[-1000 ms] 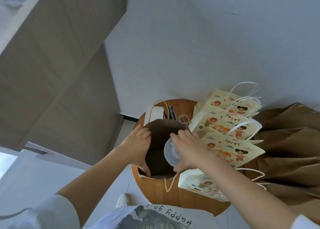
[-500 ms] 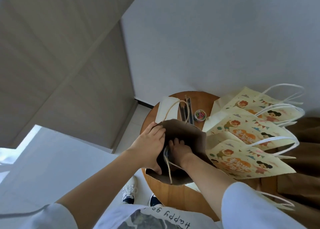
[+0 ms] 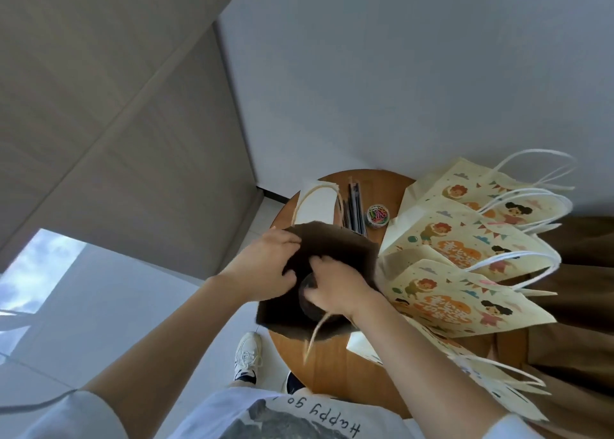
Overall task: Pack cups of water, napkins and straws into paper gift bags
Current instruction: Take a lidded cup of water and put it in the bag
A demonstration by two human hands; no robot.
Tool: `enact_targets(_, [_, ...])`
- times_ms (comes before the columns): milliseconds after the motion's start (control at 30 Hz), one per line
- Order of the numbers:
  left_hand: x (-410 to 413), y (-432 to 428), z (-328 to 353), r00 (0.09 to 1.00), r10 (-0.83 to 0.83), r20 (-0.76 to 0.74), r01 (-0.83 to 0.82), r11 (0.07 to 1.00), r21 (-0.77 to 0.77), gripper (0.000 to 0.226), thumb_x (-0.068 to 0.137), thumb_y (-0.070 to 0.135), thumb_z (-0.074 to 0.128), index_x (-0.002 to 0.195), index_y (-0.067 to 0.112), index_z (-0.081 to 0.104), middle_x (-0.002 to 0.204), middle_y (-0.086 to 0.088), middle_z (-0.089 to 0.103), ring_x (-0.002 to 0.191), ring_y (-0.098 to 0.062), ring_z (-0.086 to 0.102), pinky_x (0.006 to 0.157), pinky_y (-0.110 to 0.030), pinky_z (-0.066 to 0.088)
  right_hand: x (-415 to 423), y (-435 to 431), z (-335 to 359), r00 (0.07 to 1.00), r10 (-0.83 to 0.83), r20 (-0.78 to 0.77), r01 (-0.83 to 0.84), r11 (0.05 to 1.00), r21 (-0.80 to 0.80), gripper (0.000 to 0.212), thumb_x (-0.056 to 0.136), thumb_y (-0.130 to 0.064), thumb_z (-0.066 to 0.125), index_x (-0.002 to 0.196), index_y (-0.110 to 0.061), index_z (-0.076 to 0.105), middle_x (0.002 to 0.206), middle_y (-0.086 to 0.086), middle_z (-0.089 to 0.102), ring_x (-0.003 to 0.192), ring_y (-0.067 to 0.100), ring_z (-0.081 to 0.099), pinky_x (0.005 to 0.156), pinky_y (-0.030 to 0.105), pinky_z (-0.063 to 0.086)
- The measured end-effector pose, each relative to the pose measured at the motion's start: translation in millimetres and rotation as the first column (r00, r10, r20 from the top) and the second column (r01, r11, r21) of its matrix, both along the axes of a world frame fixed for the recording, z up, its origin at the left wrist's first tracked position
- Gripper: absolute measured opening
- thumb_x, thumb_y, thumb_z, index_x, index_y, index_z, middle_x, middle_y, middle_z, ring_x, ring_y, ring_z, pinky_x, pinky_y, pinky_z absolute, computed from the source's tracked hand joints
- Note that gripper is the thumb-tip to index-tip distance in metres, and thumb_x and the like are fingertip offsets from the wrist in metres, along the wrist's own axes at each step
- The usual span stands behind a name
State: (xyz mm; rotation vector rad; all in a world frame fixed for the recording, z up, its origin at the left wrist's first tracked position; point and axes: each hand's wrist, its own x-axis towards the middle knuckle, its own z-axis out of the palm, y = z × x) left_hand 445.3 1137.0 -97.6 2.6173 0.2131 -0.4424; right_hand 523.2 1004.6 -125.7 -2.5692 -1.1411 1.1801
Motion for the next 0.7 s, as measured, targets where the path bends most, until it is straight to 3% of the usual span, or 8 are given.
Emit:
enact_targets(100, [-0.7, 1.2, 6.1, 0.949, 0.311, 0.054, -0.295, 0.936, -0.190, 0.032, 0.090, 0.004, 0.049, 0.115, 0.013, 0.067, 0.127, 0.001, 0.060, 0.117, -0.008, 0.050, 0.103, -0.011, 0.028, 5.3, -15.5, 54.0, 0.997, -0.064, 0.040, 0.054, 0.974, 0.221, 0.018, 0.092, -0.027, 0.047, 0.099, -0.014, 0.058, 0.094, 0.003, 0.059, 0.083, 0.020, 0.058, 0.075, 0.035, 0.051])
enact_targets(200, [6.3, -0.2, 11.8, 0.795, 0.606, 0.009, -0.555, 0.735, -0.390, 0.034, 0.087, -0.001, 0.050, 0.070, 0.022, 0.068, 0.082, 0.005, 0.070, 0.081, -0.016, 0.064, 0.087, -0.032, 0.053, 20.9, -33.3, 86.1, 0.973, -0.221, 0.063, 0.183, 0.911, 0.369, 0.016, 0.092, -0.023, 0.047, 0.084, -0.014, 0.058, 0.073, 0.000, 0.058, 0.061, 0.011, 0.052, 0.059, 0.026, 0.047])
enact_targets(300, [24.8, 4.0, 11.2, 0.683, 0.725, -0.087, -0.677, 0.584, -0.449, 0.032, 0.088, 0.002, 0.048, 0.071, 0.020, 0.068, 0.065, -0.001, 0.068, 0.072, -0.038, 0.064, 0.071, -0.042, 0.056, 46.2, -34.7, 85.6, 0.876, -0.481, 0.002, 0.408, 0.745, 0.528, 0.016, 0.092, -0.019, 0.049, 0.081, -0.012, 0.059, 0.067, 0.002, 0.058, 0.054, 0.013, 0.050, 0.053, 0.025, 0.041])
enact_targets(367, [42.0, 9.3, 5.1, 0.720, 0.684, -0.117, -0.658, 0.620, -0.427, 0.026, 0.090, 0.007, 0.050, 0.077, 0.017, 0.069, 0.070, -0.001, 0.069, 0.073, -0.032, 0.065, 0.076, -0.040, 0.057, 66.8, -26.7, 68.6, 0.820, -0.570, -0.052, 0.516, 0.698, 0.496, 0.016, 0.092, -0.017, 0.048, 0.082, -0.011, 0.059, 0.071, 0.003, 0.059, 0.059, 0.013, 0.051, 0.056, 0.025, 0.042])
enact_targets(467, [73.2, 18.6, -16.8, 0.815, 0.554, -0.171, -0.575, 0.737, -0.356, 0.019, 0.093, 0.013, 0.051, 0.091, 0.017, 0.069, 0.085, 0.007, 0.066, 0.081, -0.012, 0.063, 0.084, -0.032, 0.053, 99.8, -11.4, 29.9, 0.818, -0.570, -0.071, 0.556, 0.754, 0.351, 0.018, 0.092, -0.012, 0.046, 0.078, -0.009, 0.057, 0.076, 0.003, 0.058, 0.070, 0.016, 0.052, 0.062, 0.029, 0.040])
enact_targets(600, [116.0, 40.6, -81.3, 0.871, 0.411, -0.268, -0.469, 0.858, -0.210, 0.020, 0.089, 0.015, 0.054, 0.101, 0.014, 0.071, 0.102, 0.002, 0.067, 0.094, -0.018, 0.062, 0.082, -0.030, 0.051, 136.6, 12.5, -26.9, 0.808, -0.562, -0.175, 0.585, 0.799, 0.138, 0.035, 0.087, -0.001, 0.044, 0.053, -0.010, 0.039, 0.053, 0.006, 0.040, 0.050, 0.018, 0.039, 0.051, 0.028, 0.032])
enact_targets(700, [138.1, 54.2, -137.6, 0.848, 0.376, -0.374, -0.455, 0.878, -0.151, 0.015, 0.089, 0.022, 0.059, 0.092, 0.012, 0.070, 0.103, -0.004, 0.069, 0.091, -0.019, 0.062, 0.078, -0.032, 0.052, 157.1, 22.0, -72.6, 0.786, -0.580, -0.213, 0.588, 0.808, -0.030, 0.038, 0.085, 0.000, 0.042, 0.052, -0.014, 0.031, 0.048, 0.001, 0.030, 0.043, 0.014, 0.032, 0.047, 0.028, 0.028])
